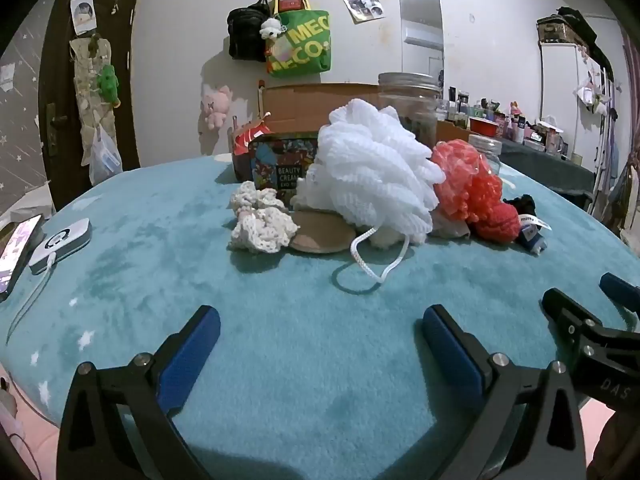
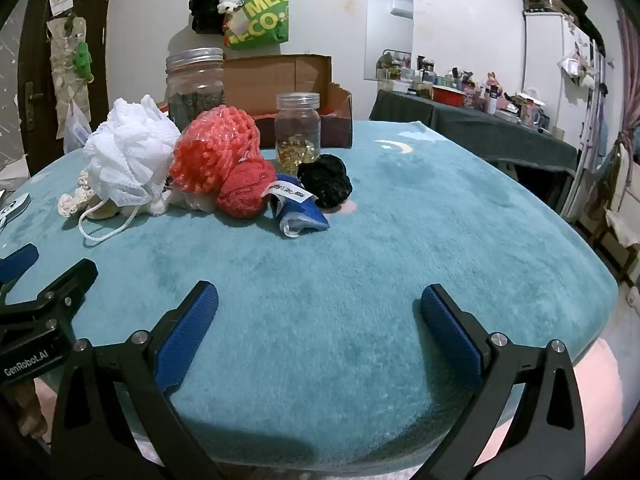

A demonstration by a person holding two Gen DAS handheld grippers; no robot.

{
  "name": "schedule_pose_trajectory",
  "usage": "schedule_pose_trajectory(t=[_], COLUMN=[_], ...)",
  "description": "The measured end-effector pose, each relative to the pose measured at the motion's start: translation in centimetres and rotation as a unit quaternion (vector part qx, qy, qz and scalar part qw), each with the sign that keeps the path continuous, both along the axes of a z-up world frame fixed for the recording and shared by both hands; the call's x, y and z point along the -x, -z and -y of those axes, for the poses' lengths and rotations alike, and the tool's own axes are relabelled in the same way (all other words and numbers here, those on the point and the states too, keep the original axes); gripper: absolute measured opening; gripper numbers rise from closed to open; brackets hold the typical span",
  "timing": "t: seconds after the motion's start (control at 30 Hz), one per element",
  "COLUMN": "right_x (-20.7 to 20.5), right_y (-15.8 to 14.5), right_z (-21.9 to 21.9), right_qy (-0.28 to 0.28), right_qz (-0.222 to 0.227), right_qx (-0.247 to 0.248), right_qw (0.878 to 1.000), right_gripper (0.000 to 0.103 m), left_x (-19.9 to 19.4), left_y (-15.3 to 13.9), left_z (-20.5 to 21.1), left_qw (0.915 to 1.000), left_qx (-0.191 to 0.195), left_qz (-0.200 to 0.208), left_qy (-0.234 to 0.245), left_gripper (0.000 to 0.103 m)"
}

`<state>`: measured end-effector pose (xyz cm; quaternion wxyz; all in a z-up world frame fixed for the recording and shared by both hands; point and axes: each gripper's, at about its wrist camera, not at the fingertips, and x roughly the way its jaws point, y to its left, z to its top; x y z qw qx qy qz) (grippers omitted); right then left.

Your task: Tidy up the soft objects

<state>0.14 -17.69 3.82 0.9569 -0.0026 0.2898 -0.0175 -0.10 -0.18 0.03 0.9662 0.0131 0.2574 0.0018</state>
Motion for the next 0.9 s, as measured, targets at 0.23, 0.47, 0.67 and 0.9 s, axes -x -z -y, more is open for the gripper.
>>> schedule_pose_trajectory(t=[0.23, 0.47, 0.67, 0.9], right_x=[-0.02, -0.02, 0.01, 0.02], right_y=[-0.03, -0.03, -0.03, -0.04], right_z=[0.0, 0.0, 0.02, -0.02], right_qy=[0.0, 0.0, 0.0, 0.0], right_qz=[0.0, -0.001, 0.0, 0.0], right_qx=[0.0, 0.001, 0.001, 0.001], right_qw=[1.0, 1.0, 1.0, 1.0], right_gripper=[0.103, 0.103, 0.103, 0.103], left_x=[-0.08, -0.08, -0.09, -0.1], left_y=[0.01, 0.01, 0.0, 0.01], left_z=[-0.12, -0.12, -0.14, -0.16], left_qw=[1.0, 0.9999, 0.9999, 0.9999], left_qx=[0.007, 0.008, 0.009, 0.009], left_qz=[-0.005, -0.006, -0.006, -0.007], left_qy=[0.0, 0.0, 0.0, 0.0], left_gripper=[0.103, 0.103, 0.103, 0.103])
